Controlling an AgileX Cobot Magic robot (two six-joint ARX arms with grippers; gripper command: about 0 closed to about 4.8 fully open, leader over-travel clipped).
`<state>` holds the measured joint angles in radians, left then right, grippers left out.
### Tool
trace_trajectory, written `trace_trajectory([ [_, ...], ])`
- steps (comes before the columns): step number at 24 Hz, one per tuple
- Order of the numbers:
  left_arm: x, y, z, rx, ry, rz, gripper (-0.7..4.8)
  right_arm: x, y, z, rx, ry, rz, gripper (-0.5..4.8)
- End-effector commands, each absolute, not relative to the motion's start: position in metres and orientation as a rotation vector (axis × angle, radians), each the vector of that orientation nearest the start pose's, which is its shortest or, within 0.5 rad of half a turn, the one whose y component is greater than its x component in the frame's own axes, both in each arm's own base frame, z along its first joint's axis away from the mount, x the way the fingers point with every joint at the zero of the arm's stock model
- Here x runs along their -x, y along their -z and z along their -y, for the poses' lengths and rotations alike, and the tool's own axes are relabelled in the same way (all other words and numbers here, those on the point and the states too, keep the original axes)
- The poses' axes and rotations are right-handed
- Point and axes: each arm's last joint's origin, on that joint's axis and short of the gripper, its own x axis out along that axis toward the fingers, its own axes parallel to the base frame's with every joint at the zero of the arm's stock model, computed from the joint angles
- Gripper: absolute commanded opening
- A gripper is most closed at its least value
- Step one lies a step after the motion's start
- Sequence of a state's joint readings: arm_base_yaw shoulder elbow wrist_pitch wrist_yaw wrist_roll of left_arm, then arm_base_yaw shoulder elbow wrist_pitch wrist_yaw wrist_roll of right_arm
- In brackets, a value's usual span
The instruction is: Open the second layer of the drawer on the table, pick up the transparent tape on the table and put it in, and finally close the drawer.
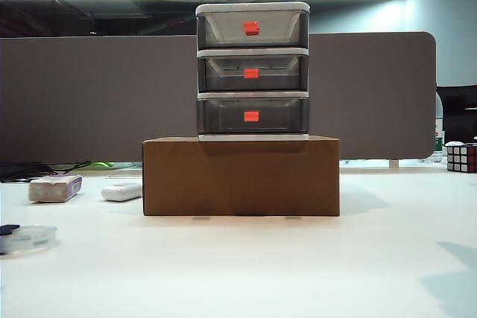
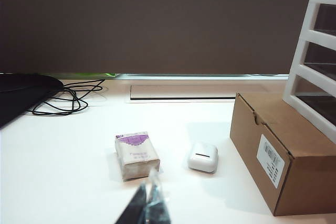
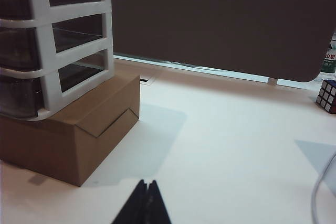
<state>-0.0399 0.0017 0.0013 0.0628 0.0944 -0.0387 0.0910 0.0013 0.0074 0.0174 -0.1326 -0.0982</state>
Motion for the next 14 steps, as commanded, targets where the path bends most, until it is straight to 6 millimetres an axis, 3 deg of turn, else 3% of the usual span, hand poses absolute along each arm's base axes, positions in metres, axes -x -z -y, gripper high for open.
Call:
trace_trajectory([
  [1, -0.097, -0.172, 0.007, 0.036, 0.140, 0.070, -0.05, -0.097, -0.167, -0.013, 0.097, -0.223, 0.045, -0.05],
  [9, -0.097, -0.172, 0.007, 0.041, 0.147, 0.071, -0.05, -0.097, -0.167, -0.013, 0.097, -0.222, 0.047, -0.05],
  [11, -0.096, -0.175, 0.011, 0.151, 0.281, 0.076, -0.06, -0.096, -0.168, -0.013, 0.065, -0.249, 0.048, -0.05],
  [12, -0.095, -0.177, 0.014, 0.242, 0.390, 0.071, -0.06, -0.096, -0.171, -0.015, -0.036, -0.308, 0.064, -0.05],
  [14, -0.094, -0.177, 0.018, 0.275, 0.455, 0.056, -0.06, -0.095, -0.174, -0.017, -0.088, -0.372, 0.084, -0.05],
])
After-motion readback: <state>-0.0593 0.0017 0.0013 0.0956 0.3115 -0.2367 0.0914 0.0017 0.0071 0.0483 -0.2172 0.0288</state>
